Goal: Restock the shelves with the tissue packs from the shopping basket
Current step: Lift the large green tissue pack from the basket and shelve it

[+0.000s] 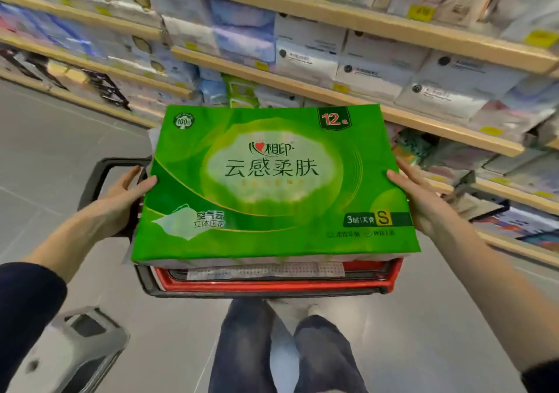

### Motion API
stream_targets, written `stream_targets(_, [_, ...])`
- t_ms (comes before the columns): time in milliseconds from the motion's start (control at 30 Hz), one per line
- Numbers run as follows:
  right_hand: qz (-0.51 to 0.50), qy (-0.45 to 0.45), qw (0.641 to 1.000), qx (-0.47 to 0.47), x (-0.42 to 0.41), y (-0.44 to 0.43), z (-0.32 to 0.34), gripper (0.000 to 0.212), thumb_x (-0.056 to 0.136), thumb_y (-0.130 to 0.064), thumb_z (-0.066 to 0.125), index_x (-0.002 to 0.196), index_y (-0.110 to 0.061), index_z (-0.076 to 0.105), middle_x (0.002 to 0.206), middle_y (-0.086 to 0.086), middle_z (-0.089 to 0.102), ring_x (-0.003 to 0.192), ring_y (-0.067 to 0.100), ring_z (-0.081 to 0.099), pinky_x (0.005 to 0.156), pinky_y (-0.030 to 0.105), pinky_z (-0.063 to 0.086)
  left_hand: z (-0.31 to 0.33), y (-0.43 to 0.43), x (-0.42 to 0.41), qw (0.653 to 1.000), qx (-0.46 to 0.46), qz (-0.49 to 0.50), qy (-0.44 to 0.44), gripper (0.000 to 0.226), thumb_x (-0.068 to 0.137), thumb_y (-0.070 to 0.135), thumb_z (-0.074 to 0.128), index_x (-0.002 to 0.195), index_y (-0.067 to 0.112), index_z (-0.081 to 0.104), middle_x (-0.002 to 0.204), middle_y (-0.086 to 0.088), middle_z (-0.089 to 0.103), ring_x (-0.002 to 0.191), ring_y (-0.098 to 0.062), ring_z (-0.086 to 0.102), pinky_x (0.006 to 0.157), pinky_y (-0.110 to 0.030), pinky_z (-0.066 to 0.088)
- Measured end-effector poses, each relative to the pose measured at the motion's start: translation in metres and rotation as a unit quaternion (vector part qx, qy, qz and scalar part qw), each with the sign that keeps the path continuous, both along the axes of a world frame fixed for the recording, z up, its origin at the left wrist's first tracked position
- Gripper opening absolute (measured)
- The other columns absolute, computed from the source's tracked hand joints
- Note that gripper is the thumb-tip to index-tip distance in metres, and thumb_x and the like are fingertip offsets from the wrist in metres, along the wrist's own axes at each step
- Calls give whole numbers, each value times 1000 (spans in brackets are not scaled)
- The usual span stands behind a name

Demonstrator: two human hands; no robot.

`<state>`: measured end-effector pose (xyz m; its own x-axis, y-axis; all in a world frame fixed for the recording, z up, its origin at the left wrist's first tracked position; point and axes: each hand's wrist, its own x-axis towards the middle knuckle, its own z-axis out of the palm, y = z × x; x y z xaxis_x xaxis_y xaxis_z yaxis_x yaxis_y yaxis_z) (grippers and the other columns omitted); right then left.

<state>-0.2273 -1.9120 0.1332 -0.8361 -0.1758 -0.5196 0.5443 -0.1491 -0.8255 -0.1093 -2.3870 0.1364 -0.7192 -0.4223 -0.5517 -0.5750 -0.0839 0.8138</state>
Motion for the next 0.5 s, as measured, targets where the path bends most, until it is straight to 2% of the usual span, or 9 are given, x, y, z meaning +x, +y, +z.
stream_targets(67, [-54, -10, 999, 0, 4, -9, -11, 130, 23, -44, 90, 138, -23, 34, 142, 5, 44, 97, 10, 65, 65, 28, 57, -18, -17, -31, 999, 19, -34, 2, 56, 95, 22, 43, 146, 25, 20, 118, -4, 61, 64, -3, 68, 57, -23, 54])
stream_targets(133, [-96, -23, 995, -3, 8, -19, -23, 129, 21, -42, 91, 137, -23, 36, 141, 5, 46, 99, 10, 64, 65, 28, 57, -39, -33, -56, 997, 22, -68, -6, 56, 95, 21, 42, 146, 24, 20, 137, -8, 47, 87, -12, 64, 64, -28, 54])
stream_targets(200, [-136, -44, 990, 9, 8, -27, -36, 129, 17, -43, 91, 135, -24, 39, 131, 6, 55, 97, 13, 65, 63, 27, 57, -61, -46, -79, 996, 26, -89, -12, 55, 95, 22, 44, 145, 26, 23, 138, -7, 46, 91, -11, 63, 65, -28, 55])
stream_targets(267, [-163, -68, 984, 28, 5, -33, -50, 126, 15, -48, 89, 131, -27, 43, 119, 3, 60, 103, 17, 60, 61, 25, 56, -79, -58, -97, 992, 30, -118, -14, 54, 86, 43, 56, 137, 40, 36, 135, 1, 49, 89, 4, 64, 66, -16, 54])
stream_targets(300, [-171, -79, 981, 37, 2, -36, -59, 124, 15, -50, 88, 129, -27, 44, 117, 2, 61, 108, 19, 57, 60, 24, 55, -89, -64, -104, 989, 21, -145, -27, 55, 76, 57, 62, 127, 51, 43, 140, 3, 46, 103, 3, 58, 73, -13, 51])
stream_targets(333, [-176, -88, 979, 45, -1, -38, -69, 123, 17, -52, 87, 130, -27, 44, 119, 4, 61, 112, 22, 55, 60, 23, 54, -102, -69, -112, 986, 15, -162, -44, 50, 70, 65, 63, 117, 58, 47, 146, 2, 40, 119, -4, 50, 84, -17, 48])
stream_targets(400, [-188, -97, 976, 60, -9, -40, -94, 123, 20, -54, 87, 131, -27, 42, 122, 8, 59, 110, 24, 56, 57, 23, 53, -134, -75, -129, 984, 17, -175, -41, 25, 79, 60, 55, 104, 61, 52, 148, -5, 37, 131, -23, 41, 102, -37, 37])
stream_targets(433, [-189, -100, 975, 66, -13, -40, -108, 124, 20, -54, 87, 132, -26, 41, 121, 8, 59, 106, 23, 57, 55, 24, 54, -147, -73, -135, 984, 17, -175, -41, 22, 79, 61, 53, 101, 61, 53, 147, -6, 38, 132, -27, 39, 106, -45, 33])
stream_targets(500, [-184, -106, 974, 74, -20, -41, -137, 130, 20, -54, 86, 137, -26, 35, 122, 8, 57, 103, 21, 57, 55, 25, 54, -168, -56, -150, 985, 10, -167, -46, 32, 69, 69, 53, 100, 59, 53, 146, -7, 41, 133, -29, 39, 108, -52, 30])
